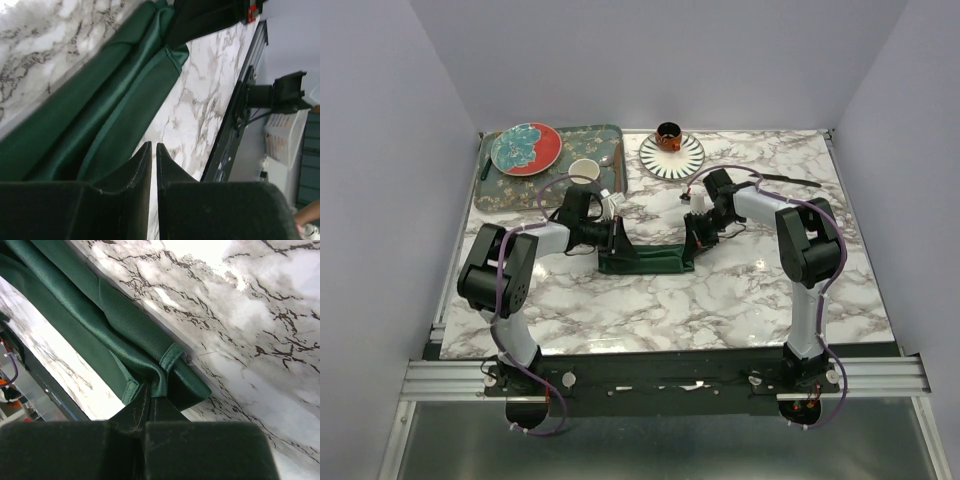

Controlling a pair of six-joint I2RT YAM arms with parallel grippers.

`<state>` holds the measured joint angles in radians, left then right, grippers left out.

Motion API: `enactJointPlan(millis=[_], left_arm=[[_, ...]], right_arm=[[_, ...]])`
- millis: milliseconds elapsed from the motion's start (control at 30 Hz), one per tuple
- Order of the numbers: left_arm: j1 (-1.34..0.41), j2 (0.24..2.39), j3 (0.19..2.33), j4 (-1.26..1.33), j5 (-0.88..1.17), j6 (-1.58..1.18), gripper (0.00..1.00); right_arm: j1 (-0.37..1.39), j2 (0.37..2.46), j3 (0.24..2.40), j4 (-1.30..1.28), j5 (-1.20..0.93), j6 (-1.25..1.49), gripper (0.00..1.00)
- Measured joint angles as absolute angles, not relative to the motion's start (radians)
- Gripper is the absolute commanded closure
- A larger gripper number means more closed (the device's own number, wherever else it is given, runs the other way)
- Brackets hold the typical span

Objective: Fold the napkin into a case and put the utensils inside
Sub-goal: Smooth out the smaller rectangle-folded napkin at the center of the board.

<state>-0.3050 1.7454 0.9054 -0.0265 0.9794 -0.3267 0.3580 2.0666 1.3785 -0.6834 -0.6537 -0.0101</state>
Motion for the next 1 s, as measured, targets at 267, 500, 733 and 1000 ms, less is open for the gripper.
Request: enactJointPlan(millis=[267,500,733,1000], left_arm=[[-0.286,1.901,0.909,0.147,0.966,-0.492,0.95],[-0.263,1.974,0.907,0.192,0.973,-0.566,1.0],[-0.263,1.98,0.907,0.201,0.98,-0.571,1.0],[-0.262,1.98,0.907,0.201,0.981,-0.568,1.0]], right_arm=[[0.358,2.069,1.384,-0.691,-0.654,-0.02,0.99],[0.359,2.069,1.401,-0.72,-0.652,-0.035,0.78],[0.358,1.972,1.415,-0.782,-0.643,-0.059,0.55],[0.364,1.876,1.435,-0.734,-0.72,-0.006,0.65]])
